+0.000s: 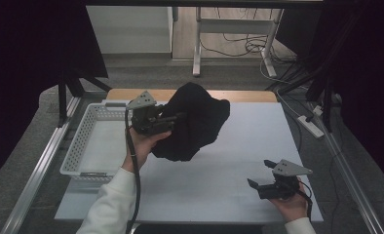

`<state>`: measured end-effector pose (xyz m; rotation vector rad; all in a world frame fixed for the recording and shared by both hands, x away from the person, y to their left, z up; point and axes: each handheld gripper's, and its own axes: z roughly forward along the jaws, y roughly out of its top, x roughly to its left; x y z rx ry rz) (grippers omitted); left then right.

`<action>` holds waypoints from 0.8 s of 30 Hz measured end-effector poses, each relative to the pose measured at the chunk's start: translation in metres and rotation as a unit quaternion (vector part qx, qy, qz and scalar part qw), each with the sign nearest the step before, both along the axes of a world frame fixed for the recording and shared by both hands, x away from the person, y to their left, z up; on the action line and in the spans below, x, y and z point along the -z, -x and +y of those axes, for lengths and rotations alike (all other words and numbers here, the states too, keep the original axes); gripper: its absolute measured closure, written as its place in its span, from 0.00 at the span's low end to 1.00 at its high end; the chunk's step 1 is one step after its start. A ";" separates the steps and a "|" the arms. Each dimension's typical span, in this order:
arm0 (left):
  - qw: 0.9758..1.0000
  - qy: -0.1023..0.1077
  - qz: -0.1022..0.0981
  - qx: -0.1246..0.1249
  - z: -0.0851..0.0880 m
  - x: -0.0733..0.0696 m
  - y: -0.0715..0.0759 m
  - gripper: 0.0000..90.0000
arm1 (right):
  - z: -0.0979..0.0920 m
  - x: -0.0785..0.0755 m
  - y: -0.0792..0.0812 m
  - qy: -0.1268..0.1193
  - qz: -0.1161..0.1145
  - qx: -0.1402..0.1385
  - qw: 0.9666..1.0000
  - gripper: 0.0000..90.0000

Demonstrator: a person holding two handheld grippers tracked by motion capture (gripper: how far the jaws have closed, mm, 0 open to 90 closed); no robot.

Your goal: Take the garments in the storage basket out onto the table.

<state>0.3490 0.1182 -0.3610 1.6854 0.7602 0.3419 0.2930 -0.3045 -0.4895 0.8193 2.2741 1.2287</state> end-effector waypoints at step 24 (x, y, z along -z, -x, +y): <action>0.999 -0.027 0.040 0.025 -0.030 0.034 -0.002 0.51 | 0.000 0.000 0.000 0.001 0.001 0.001 1.000 0.08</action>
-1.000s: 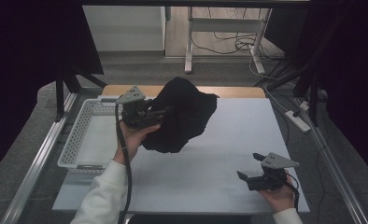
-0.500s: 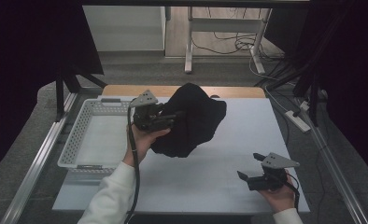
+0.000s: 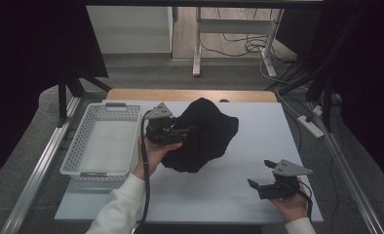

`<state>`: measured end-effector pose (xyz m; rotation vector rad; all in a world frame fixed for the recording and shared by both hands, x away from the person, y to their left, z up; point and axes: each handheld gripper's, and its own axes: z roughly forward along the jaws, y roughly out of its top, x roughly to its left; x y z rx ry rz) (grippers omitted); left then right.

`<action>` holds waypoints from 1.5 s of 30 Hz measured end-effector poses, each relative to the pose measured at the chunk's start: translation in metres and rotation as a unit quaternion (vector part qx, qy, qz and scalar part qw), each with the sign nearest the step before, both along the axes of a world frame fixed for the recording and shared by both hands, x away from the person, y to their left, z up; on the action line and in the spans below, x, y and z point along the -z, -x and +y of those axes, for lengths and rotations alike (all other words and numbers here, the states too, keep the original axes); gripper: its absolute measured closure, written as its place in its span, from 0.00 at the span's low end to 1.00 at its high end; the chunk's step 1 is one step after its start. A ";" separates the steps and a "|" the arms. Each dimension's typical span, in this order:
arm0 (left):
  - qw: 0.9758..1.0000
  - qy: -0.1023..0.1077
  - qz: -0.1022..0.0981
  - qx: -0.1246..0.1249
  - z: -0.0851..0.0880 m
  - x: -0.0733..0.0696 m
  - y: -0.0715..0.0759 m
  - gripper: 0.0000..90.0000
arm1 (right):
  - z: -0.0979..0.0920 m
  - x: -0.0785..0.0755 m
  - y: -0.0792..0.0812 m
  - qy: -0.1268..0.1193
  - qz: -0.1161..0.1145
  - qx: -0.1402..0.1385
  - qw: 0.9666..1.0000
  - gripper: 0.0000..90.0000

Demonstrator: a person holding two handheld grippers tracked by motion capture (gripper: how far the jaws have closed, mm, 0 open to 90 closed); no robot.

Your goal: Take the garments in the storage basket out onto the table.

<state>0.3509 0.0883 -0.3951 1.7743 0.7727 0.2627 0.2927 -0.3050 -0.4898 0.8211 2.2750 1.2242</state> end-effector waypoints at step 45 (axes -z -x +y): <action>0.989 -0.117 0.079 0.033 -0.049 0.088 -0.010 0.48 | 0.000 0.002 0.000 0.002 0.002 -0.003 1.000 0.08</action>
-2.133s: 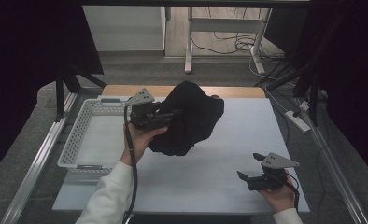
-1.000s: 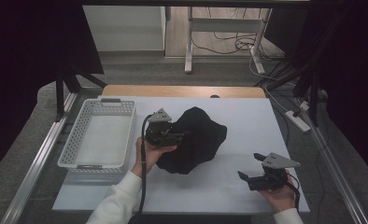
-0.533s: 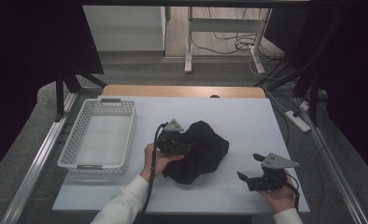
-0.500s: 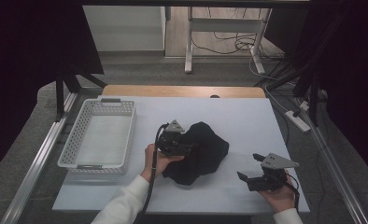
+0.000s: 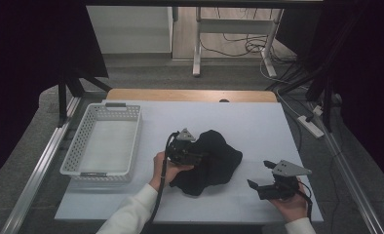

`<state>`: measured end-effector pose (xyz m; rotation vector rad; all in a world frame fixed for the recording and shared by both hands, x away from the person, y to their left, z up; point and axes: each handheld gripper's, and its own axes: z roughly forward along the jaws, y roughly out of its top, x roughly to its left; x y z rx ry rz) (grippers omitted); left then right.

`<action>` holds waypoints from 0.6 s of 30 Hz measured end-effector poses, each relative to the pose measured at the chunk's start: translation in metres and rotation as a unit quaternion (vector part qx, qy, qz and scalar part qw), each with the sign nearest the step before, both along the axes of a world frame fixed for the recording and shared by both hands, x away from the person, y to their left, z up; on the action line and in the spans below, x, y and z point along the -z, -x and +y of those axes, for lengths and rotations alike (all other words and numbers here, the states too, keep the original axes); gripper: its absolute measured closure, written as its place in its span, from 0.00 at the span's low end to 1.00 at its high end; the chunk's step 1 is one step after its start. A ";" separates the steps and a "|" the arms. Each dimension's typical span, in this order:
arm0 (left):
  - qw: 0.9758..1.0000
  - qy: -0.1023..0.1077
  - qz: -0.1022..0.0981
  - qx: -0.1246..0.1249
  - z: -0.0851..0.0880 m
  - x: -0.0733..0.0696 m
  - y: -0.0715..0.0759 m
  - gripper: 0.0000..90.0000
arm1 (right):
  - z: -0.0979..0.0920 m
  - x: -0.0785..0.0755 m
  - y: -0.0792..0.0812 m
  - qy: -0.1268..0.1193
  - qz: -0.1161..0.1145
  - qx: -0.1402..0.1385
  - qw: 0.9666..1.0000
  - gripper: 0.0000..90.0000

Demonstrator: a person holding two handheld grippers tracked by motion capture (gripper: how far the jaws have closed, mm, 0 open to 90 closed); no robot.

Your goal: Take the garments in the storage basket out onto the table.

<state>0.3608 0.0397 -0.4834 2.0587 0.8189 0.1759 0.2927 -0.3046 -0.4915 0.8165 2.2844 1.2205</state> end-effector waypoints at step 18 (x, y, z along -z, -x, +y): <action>0.997 0.031 -0.062 -0.015 0.010 -0.019 0.008 0.21 | -0.002 0.001 -0.001 -0.002 0.003 0.006 1.000 0.08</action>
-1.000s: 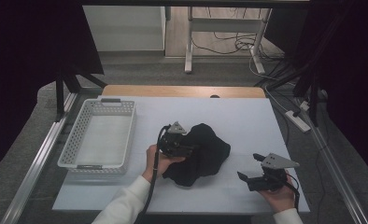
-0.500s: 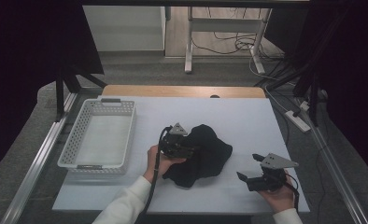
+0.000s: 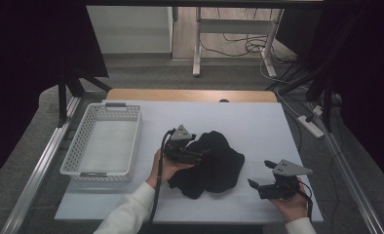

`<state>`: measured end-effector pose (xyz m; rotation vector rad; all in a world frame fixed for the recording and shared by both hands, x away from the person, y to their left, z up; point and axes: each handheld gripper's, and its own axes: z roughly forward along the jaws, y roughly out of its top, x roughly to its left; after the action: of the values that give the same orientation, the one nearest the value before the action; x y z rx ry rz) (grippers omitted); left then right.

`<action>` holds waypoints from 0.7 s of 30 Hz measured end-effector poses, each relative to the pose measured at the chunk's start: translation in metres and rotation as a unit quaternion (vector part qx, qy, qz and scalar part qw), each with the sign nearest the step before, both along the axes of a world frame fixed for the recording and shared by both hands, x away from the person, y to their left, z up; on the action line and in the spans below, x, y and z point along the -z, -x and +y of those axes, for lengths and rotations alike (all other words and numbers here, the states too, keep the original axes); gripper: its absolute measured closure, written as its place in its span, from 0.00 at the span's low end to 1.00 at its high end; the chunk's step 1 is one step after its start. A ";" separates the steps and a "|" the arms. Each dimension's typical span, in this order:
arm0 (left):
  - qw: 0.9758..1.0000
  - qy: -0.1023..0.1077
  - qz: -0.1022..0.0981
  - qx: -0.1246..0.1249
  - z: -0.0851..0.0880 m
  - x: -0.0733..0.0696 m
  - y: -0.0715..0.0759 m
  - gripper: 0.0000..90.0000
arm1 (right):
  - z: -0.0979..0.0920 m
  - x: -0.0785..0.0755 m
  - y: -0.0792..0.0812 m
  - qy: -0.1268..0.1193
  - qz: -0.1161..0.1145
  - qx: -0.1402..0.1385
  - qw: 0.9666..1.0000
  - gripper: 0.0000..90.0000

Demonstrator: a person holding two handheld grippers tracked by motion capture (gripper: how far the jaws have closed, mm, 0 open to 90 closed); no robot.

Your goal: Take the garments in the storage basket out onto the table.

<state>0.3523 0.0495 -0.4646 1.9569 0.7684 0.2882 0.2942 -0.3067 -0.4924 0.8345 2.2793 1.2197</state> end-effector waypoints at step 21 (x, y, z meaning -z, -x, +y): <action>1.000 0.000 0.004 -0.011 0.018 -0.011 0.003 0.20 | 0.004 -0.001 0.000 -0.008 -0.001 -0.004 1.000 0.08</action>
<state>0.3496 0.0678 -0.4535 1.9516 0.7949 0.2938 0.2938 -0.3031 -0.4912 0.8310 2.2772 1.2421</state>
